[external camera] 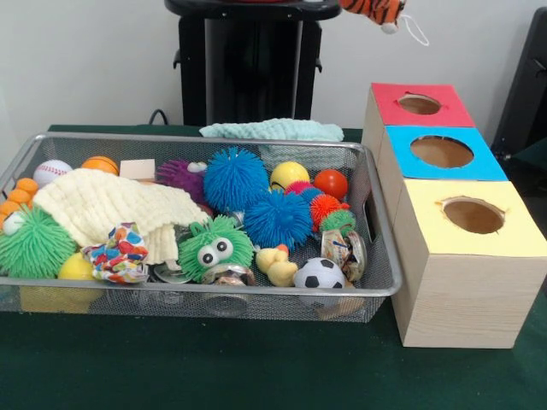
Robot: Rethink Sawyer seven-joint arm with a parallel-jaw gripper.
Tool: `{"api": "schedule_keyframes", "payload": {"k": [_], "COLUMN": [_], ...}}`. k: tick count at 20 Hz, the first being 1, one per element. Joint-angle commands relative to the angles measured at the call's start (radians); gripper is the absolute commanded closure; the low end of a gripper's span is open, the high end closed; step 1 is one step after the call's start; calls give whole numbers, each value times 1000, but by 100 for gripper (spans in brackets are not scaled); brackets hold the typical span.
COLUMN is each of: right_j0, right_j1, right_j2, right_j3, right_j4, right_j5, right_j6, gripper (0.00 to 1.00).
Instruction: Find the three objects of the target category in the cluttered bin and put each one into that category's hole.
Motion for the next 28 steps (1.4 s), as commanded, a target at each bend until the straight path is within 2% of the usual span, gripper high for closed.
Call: {"api": "schedule_keyframes", "payload": {"k": [1,7,12,16,22,26,28], "right_j0": [6,37,42,43,53,76,104], "right_j1": [-27,-46,-50,-48,-40,-26,-19], "right_j2": [12,-20,-25,-16,18,44,37], "right_j3": [290,383,483,549,628,649,641], "right_j4": [-10,-24,-11,10,70,136,157], "right_j5": [-116,-166,-320,-398,-480,-513,-498], "right_j6": [109,140,169,181,214,249,265], "gripper": [100,100,100,100,100,100,100]}}
